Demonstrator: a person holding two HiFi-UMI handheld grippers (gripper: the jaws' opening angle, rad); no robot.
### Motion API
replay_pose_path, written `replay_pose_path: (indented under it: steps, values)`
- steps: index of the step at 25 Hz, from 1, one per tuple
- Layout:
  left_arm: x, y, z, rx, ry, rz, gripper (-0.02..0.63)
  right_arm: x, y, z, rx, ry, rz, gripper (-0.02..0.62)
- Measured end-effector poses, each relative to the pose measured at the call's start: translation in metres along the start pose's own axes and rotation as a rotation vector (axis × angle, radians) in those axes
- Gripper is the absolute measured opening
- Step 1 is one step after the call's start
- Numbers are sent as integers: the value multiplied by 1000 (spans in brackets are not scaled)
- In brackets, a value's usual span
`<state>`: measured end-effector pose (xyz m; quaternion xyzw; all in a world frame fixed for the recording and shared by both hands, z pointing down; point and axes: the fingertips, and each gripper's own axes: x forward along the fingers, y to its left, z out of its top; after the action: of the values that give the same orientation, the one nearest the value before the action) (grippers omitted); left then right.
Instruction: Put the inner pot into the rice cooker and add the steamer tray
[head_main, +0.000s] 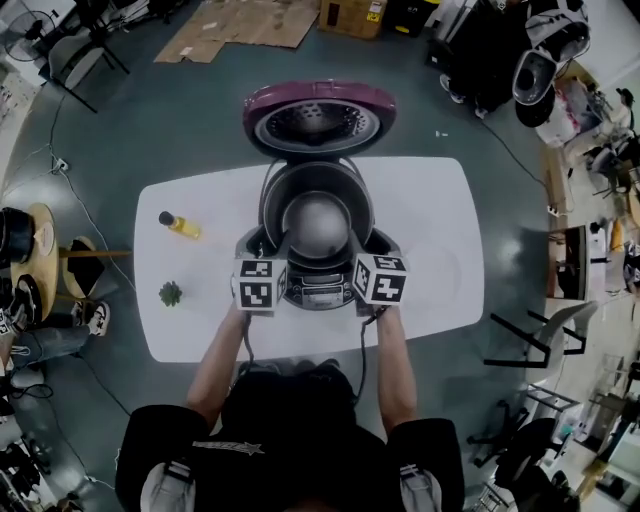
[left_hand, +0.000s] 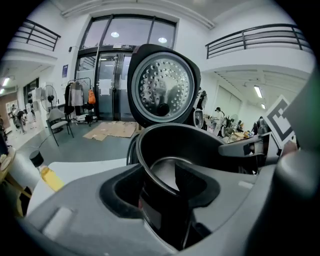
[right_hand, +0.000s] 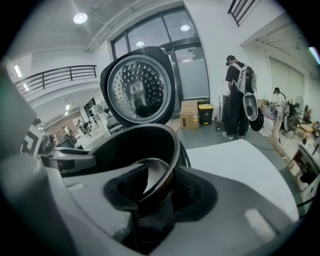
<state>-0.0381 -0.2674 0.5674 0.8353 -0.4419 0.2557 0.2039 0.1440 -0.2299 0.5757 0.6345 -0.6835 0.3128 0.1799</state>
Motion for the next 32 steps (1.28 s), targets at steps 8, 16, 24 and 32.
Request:
replay_pose_path:
  steps: [8,16,24,32]
  values:
    - [10,-2,-12,-18,72,-2,201,9,-6,-5,-33,61,-7,161]
    - [14,-1,-17,-21,130,-15,209,18,-8,-11,-43,135,-15,164]
    - [14,5,-15,-43,115,-20,209,21,-5,-10,-32,123,7,172]
    - [2,4,-11,14,60,24,210,4,-9,-3,-52,55,-11,209]
